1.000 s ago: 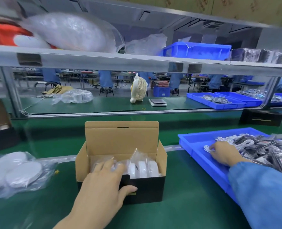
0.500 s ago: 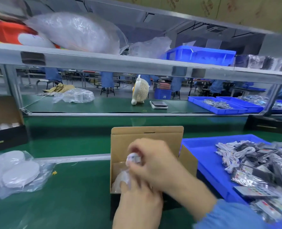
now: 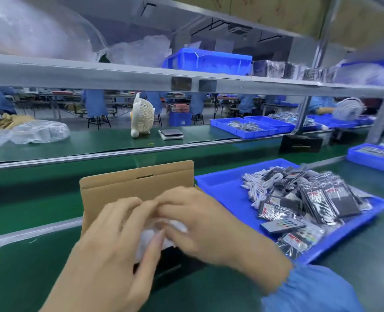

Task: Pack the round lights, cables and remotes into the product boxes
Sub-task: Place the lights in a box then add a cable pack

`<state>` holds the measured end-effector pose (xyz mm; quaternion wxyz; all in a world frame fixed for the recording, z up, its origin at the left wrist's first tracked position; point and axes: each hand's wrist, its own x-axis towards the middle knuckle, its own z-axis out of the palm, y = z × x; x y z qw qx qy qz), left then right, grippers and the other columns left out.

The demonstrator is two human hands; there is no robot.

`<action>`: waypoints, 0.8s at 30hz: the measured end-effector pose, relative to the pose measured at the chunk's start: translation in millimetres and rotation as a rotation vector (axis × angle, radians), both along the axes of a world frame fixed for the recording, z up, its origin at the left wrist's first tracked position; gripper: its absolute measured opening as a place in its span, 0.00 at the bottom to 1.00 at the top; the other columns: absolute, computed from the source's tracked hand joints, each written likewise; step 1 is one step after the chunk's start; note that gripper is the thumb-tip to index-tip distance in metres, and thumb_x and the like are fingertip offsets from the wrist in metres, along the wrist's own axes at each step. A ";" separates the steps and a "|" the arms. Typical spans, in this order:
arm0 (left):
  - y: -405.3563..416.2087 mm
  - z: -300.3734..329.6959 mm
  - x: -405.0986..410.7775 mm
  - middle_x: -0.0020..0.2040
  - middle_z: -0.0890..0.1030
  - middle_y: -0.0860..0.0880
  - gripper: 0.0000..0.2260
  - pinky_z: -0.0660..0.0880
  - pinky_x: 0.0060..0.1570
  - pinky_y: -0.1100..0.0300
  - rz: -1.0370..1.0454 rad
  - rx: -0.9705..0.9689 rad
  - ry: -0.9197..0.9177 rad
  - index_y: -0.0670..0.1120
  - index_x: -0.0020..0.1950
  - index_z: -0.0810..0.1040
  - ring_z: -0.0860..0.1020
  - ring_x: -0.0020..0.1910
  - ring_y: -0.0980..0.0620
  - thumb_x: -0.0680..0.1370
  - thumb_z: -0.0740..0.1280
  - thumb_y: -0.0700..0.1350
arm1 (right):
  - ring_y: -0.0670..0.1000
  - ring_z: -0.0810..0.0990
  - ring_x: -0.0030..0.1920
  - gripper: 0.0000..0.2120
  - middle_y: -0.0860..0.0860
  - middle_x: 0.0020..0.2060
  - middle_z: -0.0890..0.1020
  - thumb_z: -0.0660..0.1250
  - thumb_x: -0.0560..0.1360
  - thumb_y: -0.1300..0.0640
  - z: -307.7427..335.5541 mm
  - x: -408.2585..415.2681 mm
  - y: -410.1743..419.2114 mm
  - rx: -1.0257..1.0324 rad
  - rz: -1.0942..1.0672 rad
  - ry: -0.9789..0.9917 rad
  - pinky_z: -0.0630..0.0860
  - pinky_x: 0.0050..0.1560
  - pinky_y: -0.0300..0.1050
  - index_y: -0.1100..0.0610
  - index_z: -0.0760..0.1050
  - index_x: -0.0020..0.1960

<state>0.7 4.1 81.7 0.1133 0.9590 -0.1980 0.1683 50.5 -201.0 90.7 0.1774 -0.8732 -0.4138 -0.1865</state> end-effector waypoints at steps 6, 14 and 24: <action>-16.8 -34.5 28.9 0.72 0.63 0.50 0.35 0.73 0.58 0.56 0.096 0.343 -0.009 0.61 0.78 0.48 0.68 0.66 0.47 0.74 0.51 0.73 | 0.52 0.73 0.66 0.22 0.48 0.67 0.74 0.65 0.75 0.49 -10.8 14.2 -175.9 -0.532 -0.889 0.536 0.71 0.64 0.45 0.48 0.71 0.69; -8.3 -34.3 38.4 0.58 0.60 0.54 0.38 0.69 0.52 0.64 0.112 0.285 0.083 0.65 0.76 0.45 0.63 0.59 0.53 0.71 0.53 0.77 | 0.46 0.74 0.53 0.11 0.45 0.52 0.72 0.58 0.82 0.53 -17.7 18.8 -180.5 -0.329 -0.708 0.129 0.71 0.55 0.44 0.43 0.75 0.60; -15.8 -42.1 28.0 0.40 0.83 0.39 0.39 0.76 0.20 0.52 0.055 0.343 -0.063 0.44 0.50 0.87 0.78 0.28 0.42 0.47 0.81 0.67 | 0.42 0.74 0.39 0.09 0.44 0.41 0.82 0.74 0.72 0.61 48.5 21.7 34.4 0.227 -0.003 -0.068 0.72 0.46 0.40 0.56 0.78 0.51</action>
